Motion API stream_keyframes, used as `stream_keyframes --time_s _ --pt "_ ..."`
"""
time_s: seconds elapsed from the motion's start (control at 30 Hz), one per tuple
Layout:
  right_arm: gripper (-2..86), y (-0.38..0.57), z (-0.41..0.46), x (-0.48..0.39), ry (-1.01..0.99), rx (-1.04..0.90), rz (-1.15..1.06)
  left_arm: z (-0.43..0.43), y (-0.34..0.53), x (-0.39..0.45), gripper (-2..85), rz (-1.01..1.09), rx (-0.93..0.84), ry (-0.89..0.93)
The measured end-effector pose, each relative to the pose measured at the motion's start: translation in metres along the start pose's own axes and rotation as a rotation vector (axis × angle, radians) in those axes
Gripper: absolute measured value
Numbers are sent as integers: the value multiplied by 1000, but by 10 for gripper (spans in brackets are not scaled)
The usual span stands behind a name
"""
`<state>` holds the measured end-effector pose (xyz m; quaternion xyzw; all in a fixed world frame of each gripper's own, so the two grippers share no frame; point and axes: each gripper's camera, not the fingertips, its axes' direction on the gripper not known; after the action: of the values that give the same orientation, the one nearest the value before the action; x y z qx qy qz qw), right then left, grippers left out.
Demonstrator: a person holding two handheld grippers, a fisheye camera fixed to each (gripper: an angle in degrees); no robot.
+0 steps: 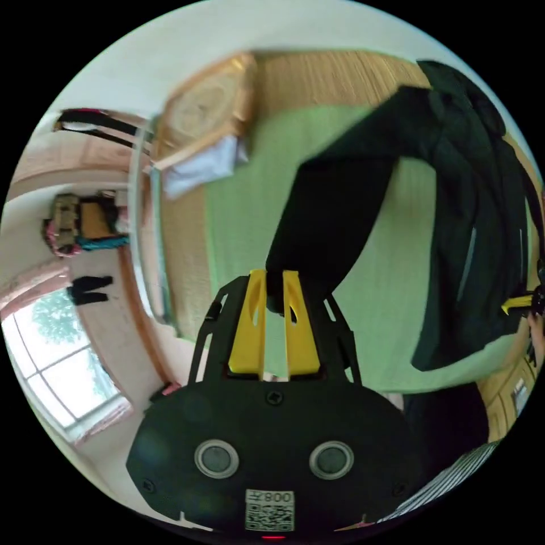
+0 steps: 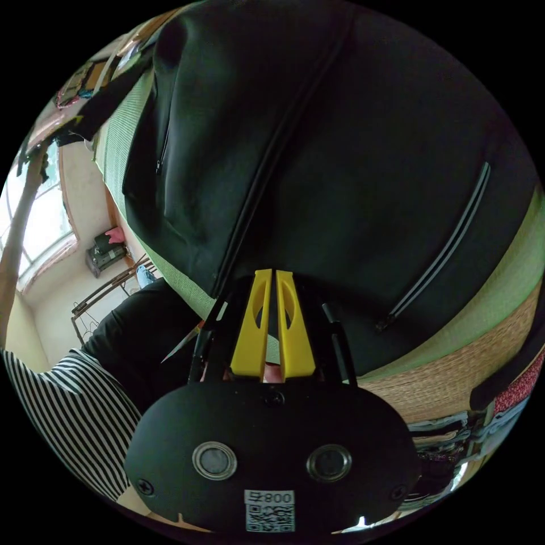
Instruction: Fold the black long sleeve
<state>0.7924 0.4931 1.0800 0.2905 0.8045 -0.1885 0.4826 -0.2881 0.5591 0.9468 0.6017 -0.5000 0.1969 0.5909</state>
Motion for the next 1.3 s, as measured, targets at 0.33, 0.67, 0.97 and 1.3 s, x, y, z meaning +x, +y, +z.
stream_keyframes --time_s 0.33,0.67,0.97,1.3 --pt "7 -15 4 15 -30 13 11 25 43 -49 32 -242 -34 72" --pt "5 -28 6 27 -52 0 -2 77 27 -58 72 -311 -72 419" --pt "4 -39 6 36 -66 -22 15 147 -14 -81 80 -192 -298 223" --pt "3 -49 7 48 -111 -73 14 126 -23 -119 22 -41 -148 158"
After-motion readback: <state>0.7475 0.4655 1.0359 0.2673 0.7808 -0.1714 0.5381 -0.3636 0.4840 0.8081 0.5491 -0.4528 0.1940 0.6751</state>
